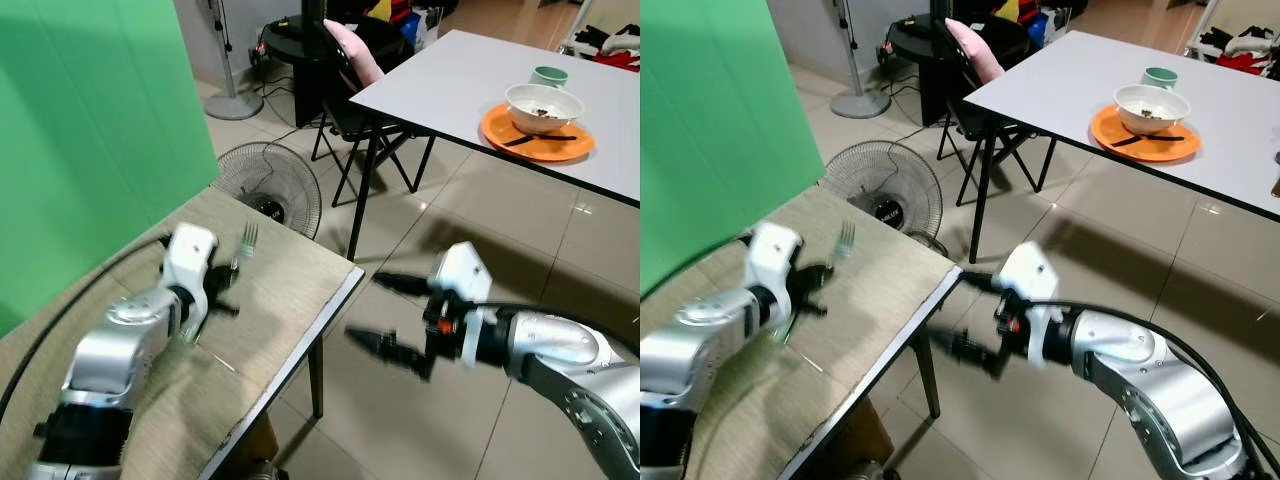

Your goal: Setting the table

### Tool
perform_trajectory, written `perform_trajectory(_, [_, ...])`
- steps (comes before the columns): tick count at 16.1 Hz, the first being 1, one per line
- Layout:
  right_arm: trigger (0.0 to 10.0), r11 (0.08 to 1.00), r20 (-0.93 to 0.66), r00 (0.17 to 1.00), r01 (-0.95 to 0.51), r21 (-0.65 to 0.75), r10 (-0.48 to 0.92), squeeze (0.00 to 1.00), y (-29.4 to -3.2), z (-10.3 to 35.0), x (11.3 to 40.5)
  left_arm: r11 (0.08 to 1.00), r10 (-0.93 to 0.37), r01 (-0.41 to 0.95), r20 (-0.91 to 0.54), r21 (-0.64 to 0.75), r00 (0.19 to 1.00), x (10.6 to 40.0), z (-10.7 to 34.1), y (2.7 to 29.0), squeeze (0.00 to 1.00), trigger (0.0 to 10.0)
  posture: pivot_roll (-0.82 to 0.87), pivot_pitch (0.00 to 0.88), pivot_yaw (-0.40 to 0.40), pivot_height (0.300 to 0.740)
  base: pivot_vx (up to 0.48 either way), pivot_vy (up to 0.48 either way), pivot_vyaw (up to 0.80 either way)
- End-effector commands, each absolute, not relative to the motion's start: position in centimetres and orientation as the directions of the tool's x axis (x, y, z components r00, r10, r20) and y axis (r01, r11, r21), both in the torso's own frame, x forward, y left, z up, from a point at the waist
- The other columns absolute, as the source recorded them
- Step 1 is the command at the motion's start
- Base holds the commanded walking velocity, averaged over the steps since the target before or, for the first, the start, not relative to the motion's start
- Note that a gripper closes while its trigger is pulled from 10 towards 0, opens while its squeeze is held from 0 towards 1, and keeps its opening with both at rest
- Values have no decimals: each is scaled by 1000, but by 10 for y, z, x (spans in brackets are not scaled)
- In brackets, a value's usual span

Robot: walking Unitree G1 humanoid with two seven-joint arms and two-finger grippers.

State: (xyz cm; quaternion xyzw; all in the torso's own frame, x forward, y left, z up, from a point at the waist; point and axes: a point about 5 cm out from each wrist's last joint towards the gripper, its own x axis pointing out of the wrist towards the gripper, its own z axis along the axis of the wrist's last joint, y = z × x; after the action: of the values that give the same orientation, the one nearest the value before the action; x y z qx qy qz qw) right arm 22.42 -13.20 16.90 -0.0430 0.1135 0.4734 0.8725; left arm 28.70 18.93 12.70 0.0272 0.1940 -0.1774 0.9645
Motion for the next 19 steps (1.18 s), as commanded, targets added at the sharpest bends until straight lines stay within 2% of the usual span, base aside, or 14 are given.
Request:
perform_trajectory(1, [10000, 642, -209, 629, -767, -6, 749, 0, -139, 173, 230, 934, -351, 357, -236, -21, 906, 284, 156, 183, 0, 0, -74, 0, 59, 740, 0, 0, 0])
perform_trajectory(3, [10000, 746, -186, 734, -666, -13, 653, 0, -138, 169, 234, 923, -382, 384, -81, 4, 920, 270, 179, 161, 0, 0, -74, 0, 61, 740, 0, 0, 0])
perform_trajectory(4, [10000, 775, -172, 764, -632, -1, 622, 0, -134, 167, 235, 924, -380, 382, -59, 30, 923, 261, 179, 148, 0, 8157, -74, 0, 61, 740, 0, 0, 0])
perform_trajectory(5, [10000, 813, -198, 794, -582, 21, 574, 0, -135, 162, 236, 934, -354, 356, -51, 41, 934, 258, 176, 143, 0, 10000, -76, 0, 64, 740, 0, 0, 0])
perform_trajectory(6, [10000, 855, -179, 838, -518, 38, 516, 0, -135, 161, 241, 960, -277, 278, -9, 44, 961, 252, 170, 136, 0, 10000, -73, 1, 57, 740, 0, 0, -750])
perform_trajectory(8, [10000, 880, -168, 864, -472, 52, 474, 0, -136, 160, 242, 969, -242, 240, 17, 57, 970, 245, 169, 133, 0, 10000, -71, 2, 54, 740, 0, 0, -747])
perform_trajectory(12, [10000, 911, -166, 896, -410, 42, 411, 0, -139, 158, 243, 971, -240, 238, 46, 30, 970, 237, 173, 130, 0, 10000, -67, 5, 52, 740, 0, 0, -747])
perform_trajectory(13, [10000, 925, -169, 911, -380, 16, 377, 0, -142, 157, 244, 972, -231, 228, 46, 61, 972, 236, 173, 130, 0, 10000, -66, 8, 55, 740, 0, 0, -750])
perform_trajectory(15, [10000, 936, -170, 923, -351, -5, 346, 0, -146, 156, 245, 973, -226, 222, 47, 70, 973, 234, 171, 129, 0, 10000, -67, 15, 55, 740, 0, 0, 0])
perform_trajectory(19, [10000, 937, -173, 924, -348, -6, 342, 0, -145, 156, 244, 969, -243, 240, 44, 67, 969, 233, 171, 127, 0, 10000, -70, 22, 55, 740, 279, 0, -102])
